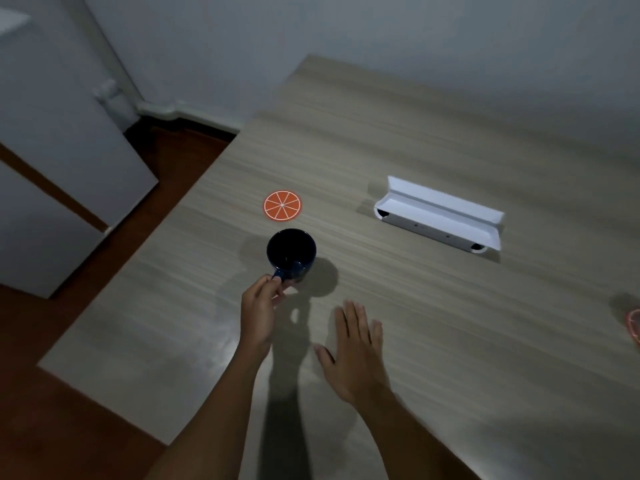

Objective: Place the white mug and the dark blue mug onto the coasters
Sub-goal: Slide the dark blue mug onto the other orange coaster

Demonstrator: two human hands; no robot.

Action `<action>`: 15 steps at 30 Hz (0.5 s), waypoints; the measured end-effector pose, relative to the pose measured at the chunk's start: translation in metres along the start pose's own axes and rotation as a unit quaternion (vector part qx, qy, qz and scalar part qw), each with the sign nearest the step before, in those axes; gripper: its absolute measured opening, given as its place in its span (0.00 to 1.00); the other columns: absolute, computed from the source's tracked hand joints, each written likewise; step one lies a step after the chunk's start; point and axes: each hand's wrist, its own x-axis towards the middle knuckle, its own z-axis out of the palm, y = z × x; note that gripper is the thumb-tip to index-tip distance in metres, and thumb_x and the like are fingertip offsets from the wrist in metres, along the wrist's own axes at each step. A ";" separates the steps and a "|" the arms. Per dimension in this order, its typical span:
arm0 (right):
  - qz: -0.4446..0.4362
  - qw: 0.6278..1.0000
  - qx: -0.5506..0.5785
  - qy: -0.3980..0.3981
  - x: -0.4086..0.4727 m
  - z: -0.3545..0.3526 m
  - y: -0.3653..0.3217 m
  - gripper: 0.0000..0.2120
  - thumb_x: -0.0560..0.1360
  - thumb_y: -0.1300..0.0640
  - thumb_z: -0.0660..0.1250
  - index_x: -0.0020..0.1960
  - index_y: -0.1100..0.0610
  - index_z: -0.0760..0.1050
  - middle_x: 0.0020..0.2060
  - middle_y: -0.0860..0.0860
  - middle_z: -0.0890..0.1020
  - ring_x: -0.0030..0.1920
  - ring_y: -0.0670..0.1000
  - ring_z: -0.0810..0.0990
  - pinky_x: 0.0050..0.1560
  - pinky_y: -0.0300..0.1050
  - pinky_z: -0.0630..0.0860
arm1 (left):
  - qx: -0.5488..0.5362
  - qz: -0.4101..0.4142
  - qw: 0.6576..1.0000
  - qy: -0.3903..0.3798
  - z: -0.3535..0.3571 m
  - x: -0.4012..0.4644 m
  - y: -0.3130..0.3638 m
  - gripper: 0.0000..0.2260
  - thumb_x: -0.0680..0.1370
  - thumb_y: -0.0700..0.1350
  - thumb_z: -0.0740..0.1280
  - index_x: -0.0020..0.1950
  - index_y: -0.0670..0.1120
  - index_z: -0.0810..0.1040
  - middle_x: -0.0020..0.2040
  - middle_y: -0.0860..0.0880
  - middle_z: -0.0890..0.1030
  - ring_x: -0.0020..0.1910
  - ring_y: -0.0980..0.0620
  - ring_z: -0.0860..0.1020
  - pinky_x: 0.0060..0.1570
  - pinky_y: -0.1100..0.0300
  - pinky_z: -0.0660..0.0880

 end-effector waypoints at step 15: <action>0.012 0.999 -0.016 0.050 0.012 0.030 0.006 0.43 0.78 0.30 0.53 0.84 0.54 0.50 0.84 0.52 0.52 0.84 0.55 0.49 0.80 0.63 0.47 | -0.059 0.032 0.995 0.074 0.010 0.127 0.021 0.13 0.73 0.44 0.63 0.28 0.50 0.71 0.39 0.40 0.80 0.46 0.47 0.85 0.51 0.54 0.78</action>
